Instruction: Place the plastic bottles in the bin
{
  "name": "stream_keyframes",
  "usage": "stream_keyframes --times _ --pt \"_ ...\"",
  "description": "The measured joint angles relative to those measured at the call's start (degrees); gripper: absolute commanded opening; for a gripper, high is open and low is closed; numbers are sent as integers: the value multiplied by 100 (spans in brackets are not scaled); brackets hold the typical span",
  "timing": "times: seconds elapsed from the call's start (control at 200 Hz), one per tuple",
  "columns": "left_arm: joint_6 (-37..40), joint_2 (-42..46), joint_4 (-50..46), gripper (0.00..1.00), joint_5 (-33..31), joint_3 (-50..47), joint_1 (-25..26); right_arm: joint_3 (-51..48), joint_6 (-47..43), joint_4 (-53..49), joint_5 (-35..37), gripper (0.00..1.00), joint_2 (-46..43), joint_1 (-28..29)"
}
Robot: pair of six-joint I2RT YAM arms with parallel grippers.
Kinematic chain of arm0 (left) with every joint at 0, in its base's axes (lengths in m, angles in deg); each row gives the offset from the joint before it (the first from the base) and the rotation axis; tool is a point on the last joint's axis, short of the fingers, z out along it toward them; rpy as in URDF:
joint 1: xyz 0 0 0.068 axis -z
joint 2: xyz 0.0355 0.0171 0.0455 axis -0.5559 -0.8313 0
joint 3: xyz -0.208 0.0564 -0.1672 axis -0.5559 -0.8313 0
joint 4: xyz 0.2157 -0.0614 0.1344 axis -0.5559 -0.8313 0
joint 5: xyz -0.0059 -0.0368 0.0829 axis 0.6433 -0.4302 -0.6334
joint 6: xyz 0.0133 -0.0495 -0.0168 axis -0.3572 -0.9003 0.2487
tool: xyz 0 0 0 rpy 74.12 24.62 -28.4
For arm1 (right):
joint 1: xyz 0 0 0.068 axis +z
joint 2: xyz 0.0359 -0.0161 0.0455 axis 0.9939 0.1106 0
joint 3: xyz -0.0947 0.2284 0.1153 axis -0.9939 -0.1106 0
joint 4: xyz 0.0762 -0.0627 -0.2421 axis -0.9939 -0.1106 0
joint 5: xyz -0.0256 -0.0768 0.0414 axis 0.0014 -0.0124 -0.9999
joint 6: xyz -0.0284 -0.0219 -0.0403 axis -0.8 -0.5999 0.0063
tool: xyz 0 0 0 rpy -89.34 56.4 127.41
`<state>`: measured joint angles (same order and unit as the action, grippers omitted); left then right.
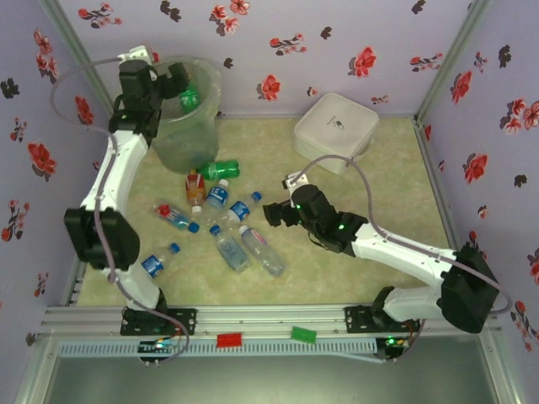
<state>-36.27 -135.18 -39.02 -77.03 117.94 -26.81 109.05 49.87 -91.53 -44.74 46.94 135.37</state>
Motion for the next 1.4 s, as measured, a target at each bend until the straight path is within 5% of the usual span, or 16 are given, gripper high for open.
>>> stream_keyframes --times 0.285,0.555,0.765,1.4 --pt "-1145 2583 1338 100 459 -3541 498 348 -22 -529 -1353 100 680 7" --pt "-2406 3082 2028 100 442 -6000 1714 474 -17 -1161 -2041 95 1176 264" --pt "-2874 3200 2271 100 186 -6704 2096 474 50 -1226 -2273 90 1541 407" --pt "-3198 2896 2918 100 42 -6887 2118 498 131 -1449 -2238 75 2352 496"
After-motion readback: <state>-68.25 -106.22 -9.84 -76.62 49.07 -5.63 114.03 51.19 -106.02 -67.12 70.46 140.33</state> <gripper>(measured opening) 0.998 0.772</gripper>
